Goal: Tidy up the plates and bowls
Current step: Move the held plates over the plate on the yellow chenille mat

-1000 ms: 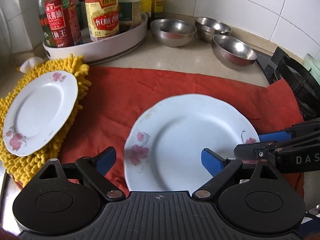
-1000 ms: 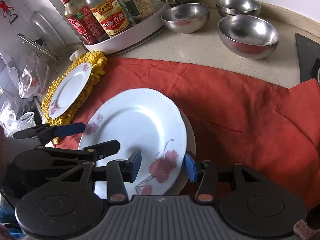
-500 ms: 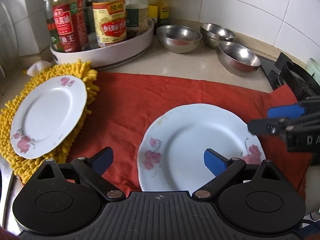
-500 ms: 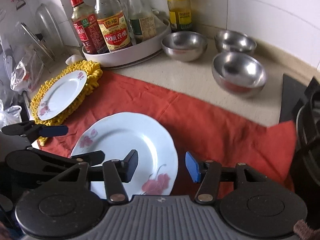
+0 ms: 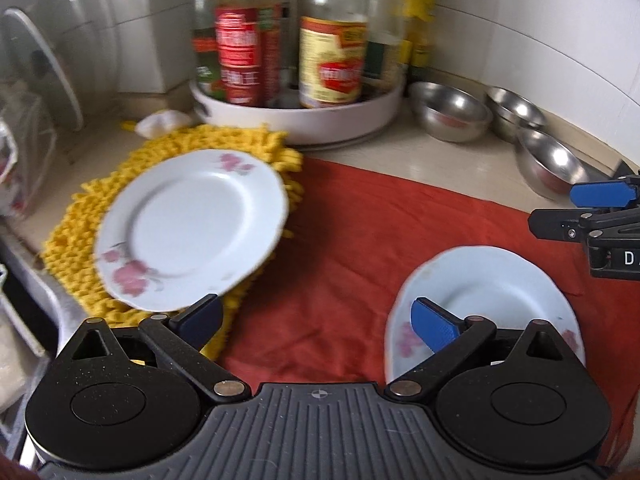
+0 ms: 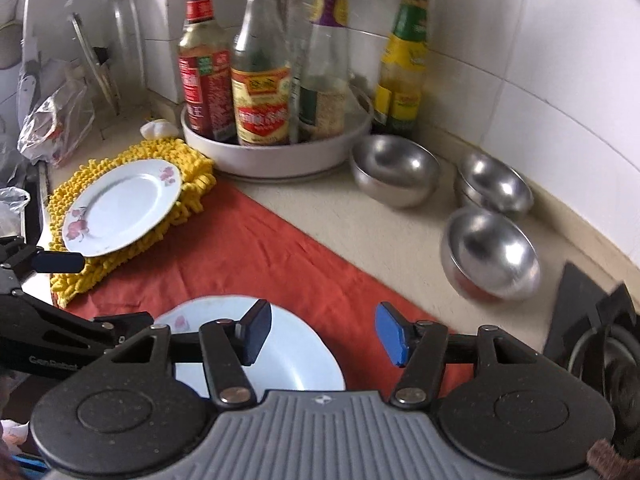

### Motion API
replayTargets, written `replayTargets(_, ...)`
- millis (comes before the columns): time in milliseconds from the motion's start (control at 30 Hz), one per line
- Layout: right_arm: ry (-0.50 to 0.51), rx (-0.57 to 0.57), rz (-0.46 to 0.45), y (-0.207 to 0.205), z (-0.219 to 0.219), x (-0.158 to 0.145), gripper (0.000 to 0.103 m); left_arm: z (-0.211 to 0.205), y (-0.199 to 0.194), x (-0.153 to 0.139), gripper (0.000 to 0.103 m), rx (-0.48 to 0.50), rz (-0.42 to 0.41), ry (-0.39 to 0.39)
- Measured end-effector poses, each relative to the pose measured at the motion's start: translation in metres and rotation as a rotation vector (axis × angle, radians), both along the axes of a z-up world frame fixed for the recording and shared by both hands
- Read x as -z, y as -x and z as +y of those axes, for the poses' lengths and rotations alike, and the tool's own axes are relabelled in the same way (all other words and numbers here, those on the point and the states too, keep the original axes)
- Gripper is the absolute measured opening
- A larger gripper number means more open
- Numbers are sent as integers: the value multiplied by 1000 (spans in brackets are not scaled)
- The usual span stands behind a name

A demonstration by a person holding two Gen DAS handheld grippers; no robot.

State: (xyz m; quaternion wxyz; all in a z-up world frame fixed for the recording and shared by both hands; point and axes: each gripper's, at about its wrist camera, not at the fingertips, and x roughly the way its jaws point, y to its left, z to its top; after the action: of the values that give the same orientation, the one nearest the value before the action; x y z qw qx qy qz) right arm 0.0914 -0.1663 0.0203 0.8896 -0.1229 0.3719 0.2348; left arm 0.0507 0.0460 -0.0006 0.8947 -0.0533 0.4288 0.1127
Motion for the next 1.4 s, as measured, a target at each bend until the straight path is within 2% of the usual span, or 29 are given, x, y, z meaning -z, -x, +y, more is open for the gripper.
replayTargets(233, 33, -73, -39, -9, 40, -4, 56, 35, 9, -6, 102, -86, -4, -17)
replayTargets(433, 57, -111, -55, -18, 70, -1, 57, 61, 10, -6, 102, -124, 5, -14)
replayTargets(600, 86, -116, -87, -23, 91, -1, 57, 75, 6, -4, 102, -120, 14, -7)
replayTargets(1400, 117, -85, -52, -44, 144, 9, 57, 128, -13, 8, 103, -87, 43, 16)
